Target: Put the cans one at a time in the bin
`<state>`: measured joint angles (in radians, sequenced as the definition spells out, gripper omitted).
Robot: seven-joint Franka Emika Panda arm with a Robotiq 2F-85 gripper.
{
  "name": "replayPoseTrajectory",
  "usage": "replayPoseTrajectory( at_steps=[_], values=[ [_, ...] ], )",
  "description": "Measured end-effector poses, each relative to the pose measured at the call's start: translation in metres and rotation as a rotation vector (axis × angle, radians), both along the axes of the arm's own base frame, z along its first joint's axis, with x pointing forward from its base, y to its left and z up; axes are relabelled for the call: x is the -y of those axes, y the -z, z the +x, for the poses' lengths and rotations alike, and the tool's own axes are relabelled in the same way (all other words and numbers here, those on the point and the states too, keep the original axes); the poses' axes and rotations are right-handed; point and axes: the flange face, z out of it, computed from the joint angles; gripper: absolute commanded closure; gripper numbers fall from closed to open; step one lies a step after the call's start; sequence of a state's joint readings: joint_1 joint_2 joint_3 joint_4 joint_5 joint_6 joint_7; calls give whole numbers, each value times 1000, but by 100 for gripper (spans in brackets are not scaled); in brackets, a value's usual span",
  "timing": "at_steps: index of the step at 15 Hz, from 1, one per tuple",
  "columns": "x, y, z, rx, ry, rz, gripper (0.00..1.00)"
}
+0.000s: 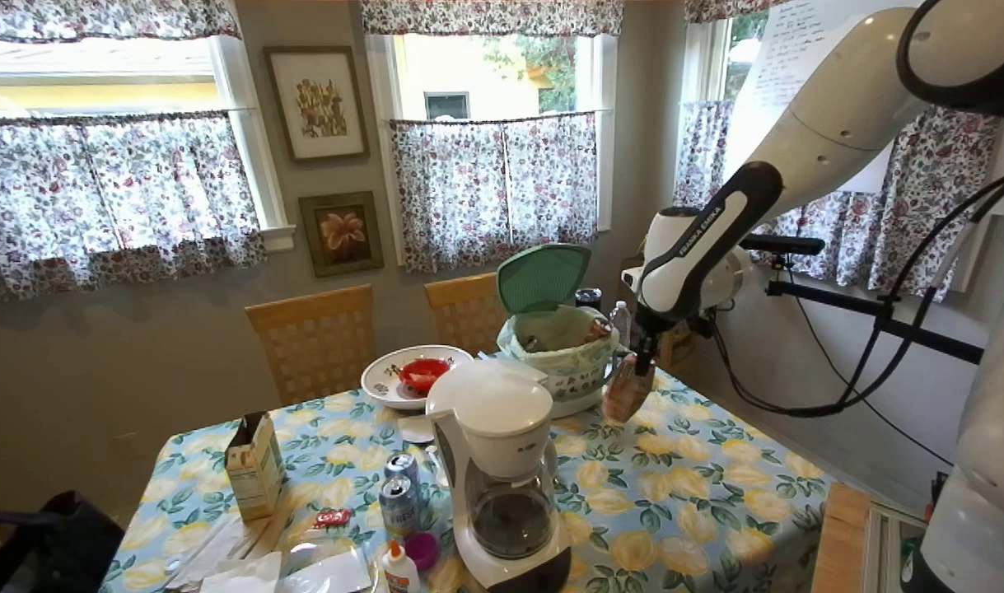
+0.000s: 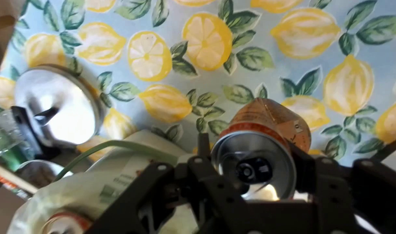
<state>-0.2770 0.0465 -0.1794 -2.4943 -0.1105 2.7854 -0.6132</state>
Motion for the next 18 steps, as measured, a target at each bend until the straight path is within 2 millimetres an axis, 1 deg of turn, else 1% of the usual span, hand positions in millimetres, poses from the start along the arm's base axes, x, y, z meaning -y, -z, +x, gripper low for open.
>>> replayPoseTrajectory(
  at_steps=[3,5,7,9,11,12,14,17,18],
  values=[
    [9,-54,13,114,118,-53,74],
    [17,-84,23,172,186,-84,74],
    [22,-109,36,214,242,-111,74],
    [26,-126,47,246,291,-132,74],
    [30,-135,58,262,329,-141,74],
    [32,-136,64,267,343,-142,74],
    [31,-132,77,270,354,-140,74],
    [29,-117,99,261,361,-139,74],
    [29,-112,106,257,361,-141,24]
  ],
)
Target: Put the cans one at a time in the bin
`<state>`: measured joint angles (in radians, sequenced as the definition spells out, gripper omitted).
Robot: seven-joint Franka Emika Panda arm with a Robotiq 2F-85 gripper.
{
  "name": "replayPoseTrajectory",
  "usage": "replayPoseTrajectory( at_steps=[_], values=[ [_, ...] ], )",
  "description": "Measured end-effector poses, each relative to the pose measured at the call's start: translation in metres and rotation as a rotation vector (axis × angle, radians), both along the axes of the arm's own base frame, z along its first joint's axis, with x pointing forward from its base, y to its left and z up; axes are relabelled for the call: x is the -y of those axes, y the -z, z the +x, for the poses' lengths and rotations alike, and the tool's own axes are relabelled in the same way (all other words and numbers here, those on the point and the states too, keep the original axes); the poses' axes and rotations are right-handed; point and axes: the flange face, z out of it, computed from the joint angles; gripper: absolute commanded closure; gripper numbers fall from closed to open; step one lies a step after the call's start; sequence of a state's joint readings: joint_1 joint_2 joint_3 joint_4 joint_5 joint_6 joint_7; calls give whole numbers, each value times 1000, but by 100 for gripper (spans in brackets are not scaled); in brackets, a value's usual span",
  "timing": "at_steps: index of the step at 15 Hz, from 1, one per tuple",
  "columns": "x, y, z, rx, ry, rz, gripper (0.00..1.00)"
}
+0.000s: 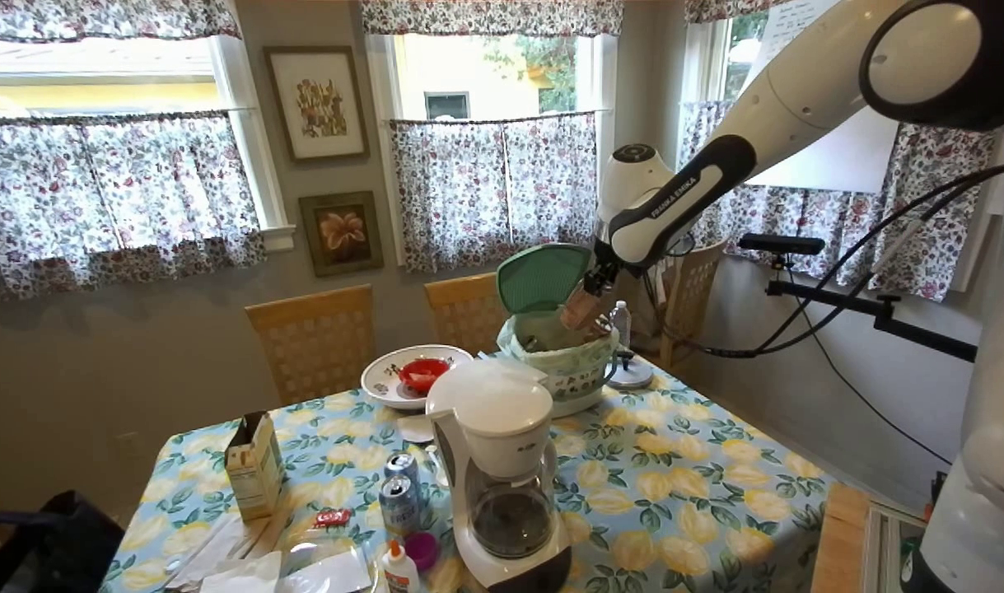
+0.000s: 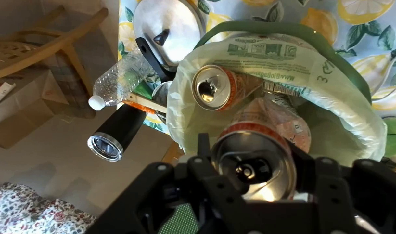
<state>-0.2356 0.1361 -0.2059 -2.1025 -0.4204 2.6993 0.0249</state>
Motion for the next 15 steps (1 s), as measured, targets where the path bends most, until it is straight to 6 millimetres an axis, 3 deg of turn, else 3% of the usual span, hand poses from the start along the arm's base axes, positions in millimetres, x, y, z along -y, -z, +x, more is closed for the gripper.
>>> replayPoseTrajectory(
  at_steps=[1,5,9,15],
  values=[
    [1,5,7,-3,3,-1,23],
    [6,18,35,4,24,-11,1],
    [5,16,47,30,54,-15,0],
    [15,14,36,6,205,12,0]
  ],
)
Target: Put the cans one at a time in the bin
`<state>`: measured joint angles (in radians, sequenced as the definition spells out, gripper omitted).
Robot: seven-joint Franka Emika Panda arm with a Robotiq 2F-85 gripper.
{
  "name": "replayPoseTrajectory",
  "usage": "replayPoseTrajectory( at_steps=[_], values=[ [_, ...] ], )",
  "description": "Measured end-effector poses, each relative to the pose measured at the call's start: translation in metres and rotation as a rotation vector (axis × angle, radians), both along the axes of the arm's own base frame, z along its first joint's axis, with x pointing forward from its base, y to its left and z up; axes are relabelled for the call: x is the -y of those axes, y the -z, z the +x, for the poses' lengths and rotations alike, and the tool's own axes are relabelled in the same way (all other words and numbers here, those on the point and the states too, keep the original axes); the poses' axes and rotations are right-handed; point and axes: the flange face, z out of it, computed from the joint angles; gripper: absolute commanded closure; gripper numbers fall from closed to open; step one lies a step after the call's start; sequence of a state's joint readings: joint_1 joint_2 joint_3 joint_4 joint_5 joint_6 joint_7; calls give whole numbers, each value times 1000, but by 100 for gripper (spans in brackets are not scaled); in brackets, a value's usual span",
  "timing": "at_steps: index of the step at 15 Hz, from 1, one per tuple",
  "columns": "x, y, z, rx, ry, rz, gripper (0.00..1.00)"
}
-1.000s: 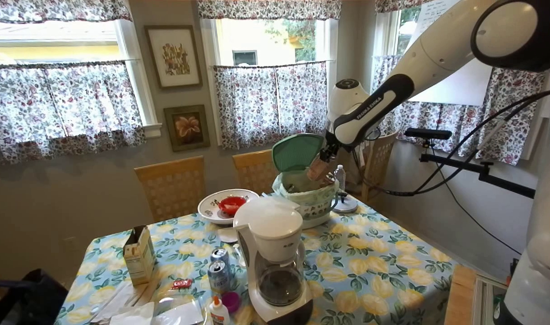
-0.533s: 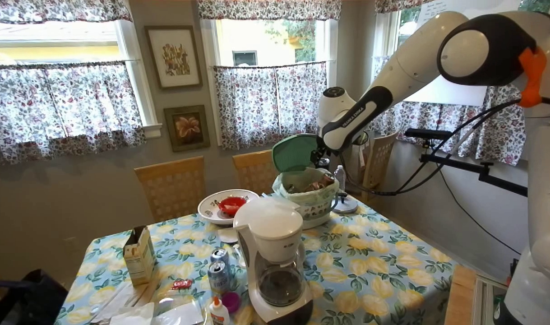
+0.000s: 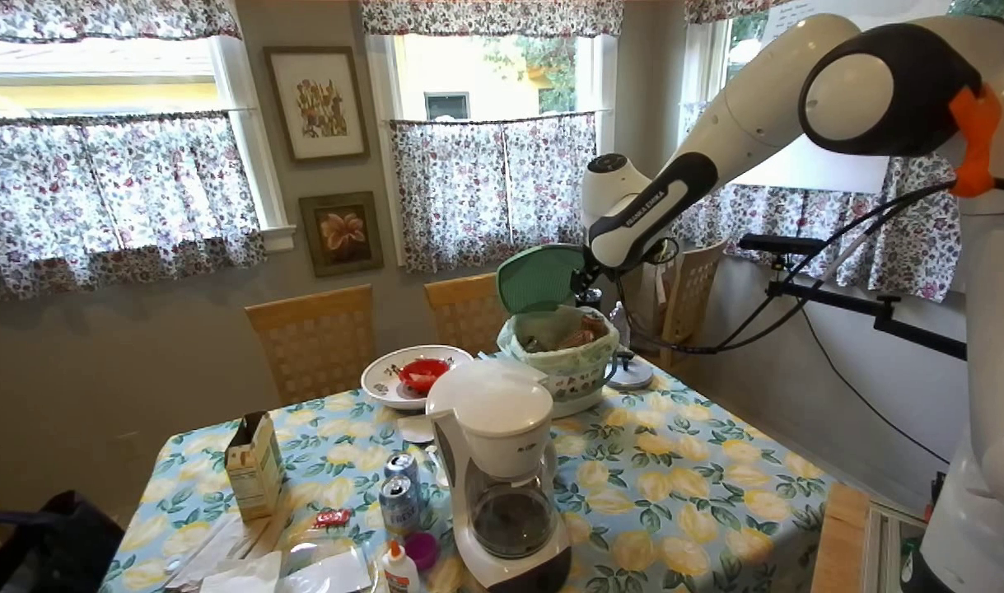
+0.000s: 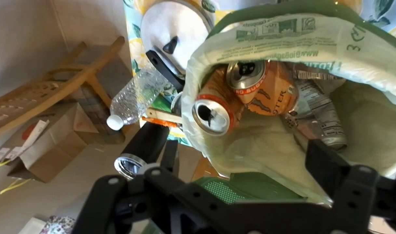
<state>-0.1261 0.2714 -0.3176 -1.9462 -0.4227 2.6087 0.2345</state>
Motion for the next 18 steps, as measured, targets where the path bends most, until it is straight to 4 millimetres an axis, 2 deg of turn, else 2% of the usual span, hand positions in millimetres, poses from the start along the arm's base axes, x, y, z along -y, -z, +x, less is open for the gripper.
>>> replayPoseTrajectory(
  at_steps=[5,8,12,18],
  values=[
    [19,17,-19,-33,128,33,0],
    [29,27,-25,9,142,57,0],
    [40,40,-22,90,104,129,0],
    [39,50,-13,173,-38,275,0]
  ],
)
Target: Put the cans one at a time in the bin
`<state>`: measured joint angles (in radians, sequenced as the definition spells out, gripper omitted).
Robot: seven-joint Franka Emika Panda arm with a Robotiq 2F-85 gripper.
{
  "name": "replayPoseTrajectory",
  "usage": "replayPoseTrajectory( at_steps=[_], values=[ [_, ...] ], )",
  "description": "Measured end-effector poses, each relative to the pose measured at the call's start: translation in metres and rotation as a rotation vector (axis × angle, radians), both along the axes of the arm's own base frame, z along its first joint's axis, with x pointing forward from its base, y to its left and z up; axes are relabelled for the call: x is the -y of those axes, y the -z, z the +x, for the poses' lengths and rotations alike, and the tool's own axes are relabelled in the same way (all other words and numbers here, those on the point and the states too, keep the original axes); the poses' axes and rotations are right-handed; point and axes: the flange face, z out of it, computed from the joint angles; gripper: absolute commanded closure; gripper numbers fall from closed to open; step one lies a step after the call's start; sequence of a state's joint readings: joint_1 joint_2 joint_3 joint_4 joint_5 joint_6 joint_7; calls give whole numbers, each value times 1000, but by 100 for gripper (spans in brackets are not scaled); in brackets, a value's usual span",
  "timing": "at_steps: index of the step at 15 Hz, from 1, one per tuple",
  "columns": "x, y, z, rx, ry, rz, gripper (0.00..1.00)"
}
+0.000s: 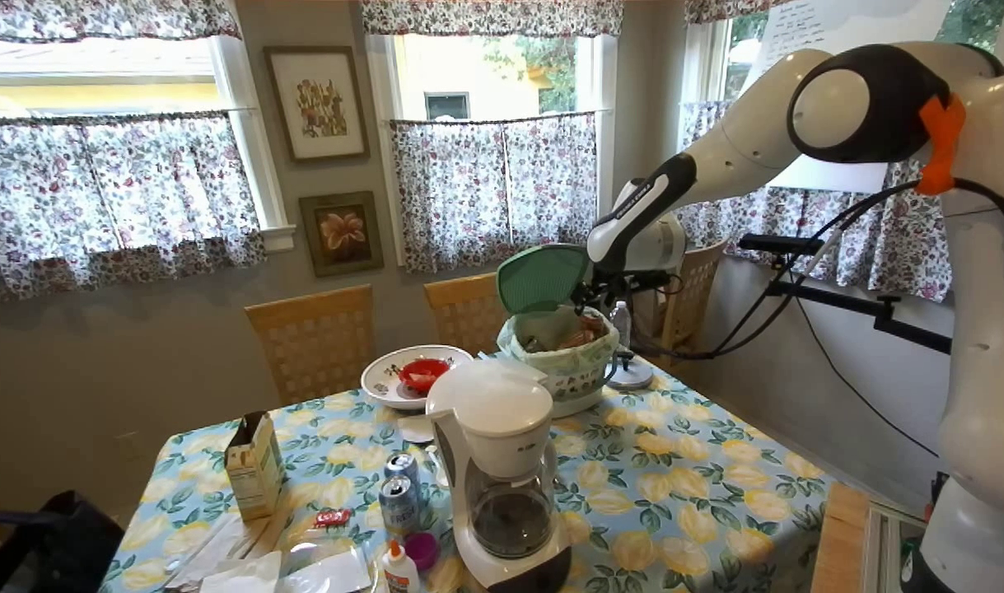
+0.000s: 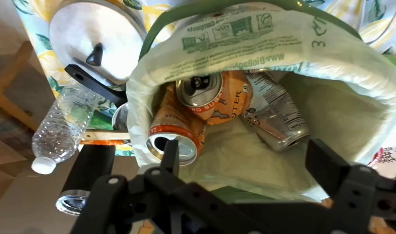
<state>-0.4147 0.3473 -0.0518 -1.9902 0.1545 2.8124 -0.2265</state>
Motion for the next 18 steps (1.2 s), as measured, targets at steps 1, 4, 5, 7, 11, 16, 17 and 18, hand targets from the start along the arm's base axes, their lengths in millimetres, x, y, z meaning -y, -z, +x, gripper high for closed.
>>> replayPoseTrajectory(
  at_steps=[1,4,5,7,11,16,17,18],
  values=[
    [3,1,0,2,-16,-1,0],
    [14,5,1,-6,-43,-18,0],
    [18,7,1,-8,-46,-22,0],
    [24,11,4,-10,-50,-27,0],
    [30,18,15,-7,-58,-36,0],
    [31,29,34,0,-73,-37,0],
    [29,33,38,-1,-77,-34,0],
    [27,37,42,-1,-82,-31,0]
  ],
)
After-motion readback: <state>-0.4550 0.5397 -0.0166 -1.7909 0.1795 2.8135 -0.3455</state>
